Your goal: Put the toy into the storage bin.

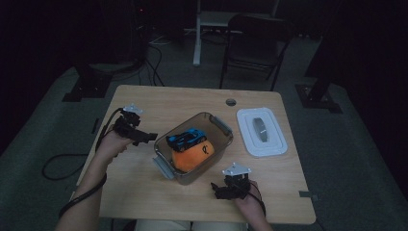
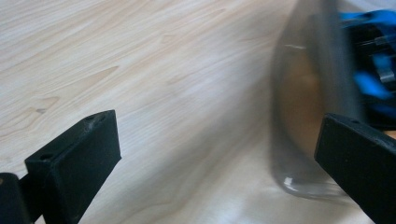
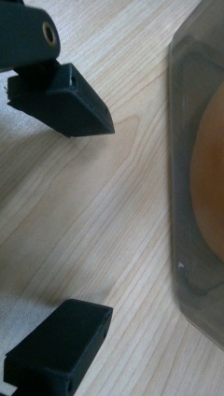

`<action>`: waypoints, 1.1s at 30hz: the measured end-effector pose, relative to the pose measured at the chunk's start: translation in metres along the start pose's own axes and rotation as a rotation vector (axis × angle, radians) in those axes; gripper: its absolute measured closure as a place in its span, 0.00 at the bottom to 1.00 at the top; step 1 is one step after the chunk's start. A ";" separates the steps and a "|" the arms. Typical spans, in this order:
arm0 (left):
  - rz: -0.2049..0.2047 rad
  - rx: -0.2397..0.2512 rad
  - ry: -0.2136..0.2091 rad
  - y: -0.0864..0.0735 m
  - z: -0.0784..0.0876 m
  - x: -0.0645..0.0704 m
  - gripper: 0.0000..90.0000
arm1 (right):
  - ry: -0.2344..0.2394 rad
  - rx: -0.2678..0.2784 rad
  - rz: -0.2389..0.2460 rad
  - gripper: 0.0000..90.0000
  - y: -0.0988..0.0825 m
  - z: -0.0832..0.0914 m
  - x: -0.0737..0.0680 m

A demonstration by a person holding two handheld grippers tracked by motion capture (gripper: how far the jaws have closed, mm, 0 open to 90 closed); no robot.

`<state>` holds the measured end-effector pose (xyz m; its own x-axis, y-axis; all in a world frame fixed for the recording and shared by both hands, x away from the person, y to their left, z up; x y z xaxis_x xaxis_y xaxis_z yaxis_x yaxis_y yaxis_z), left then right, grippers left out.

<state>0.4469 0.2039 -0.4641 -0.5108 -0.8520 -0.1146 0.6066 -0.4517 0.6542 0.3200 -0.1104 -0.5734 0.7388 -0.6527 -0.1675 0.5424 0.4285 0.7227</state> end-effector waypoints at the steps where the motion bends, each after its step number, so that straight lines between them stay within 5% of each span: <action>1: 0.003 0.007 0.001 -0.003 -0.006 -0.001 0.01 | 0.000 0.000 -0.001 0.12 0.000 0.000 0.000; 7: -0.028 -0.003 0.007 -0.017 -0.034 0.001 0.01 | 0.002 0.010 -0.007 0.12 0.002 0.002 0.003; 11: 0.014 0.011 -0.042 -0.020 -0.046 0.004 0.01 | 0.000 0.022 -0.013 0.12 0.004 0.003 0.005; 20: 0.020 -0.002 -0.015 -0.025 -0.072 0.004 0.01 | -0.003 0.028 -0.025 0.12 0.008 0.003 0.011; 33: -0.014 -0.007 -0.025 -0.027 -0.080 0.020 0.02 | -0.067 0.044 -0.071 0.12 0.019 0.006 0.034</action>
<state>0.4691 0.1781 -0.5442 -0.5343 -0.8388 -0.1050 0.6034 -0.4654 0.6476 0.3531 -0.1282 -0.5611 0.6699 -0.7214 -0.1755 0.5735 0.3527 0.7394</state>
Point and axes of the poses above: each handheld gripper's, and its own axes: z roughly backward along the jaws, y roughly out of its top, x roughly to its right, the point moved 7 cm from there along -z, roughly forward along the jaws, and after that the axes turned 14 degrees about y, right-handed, at the moved point
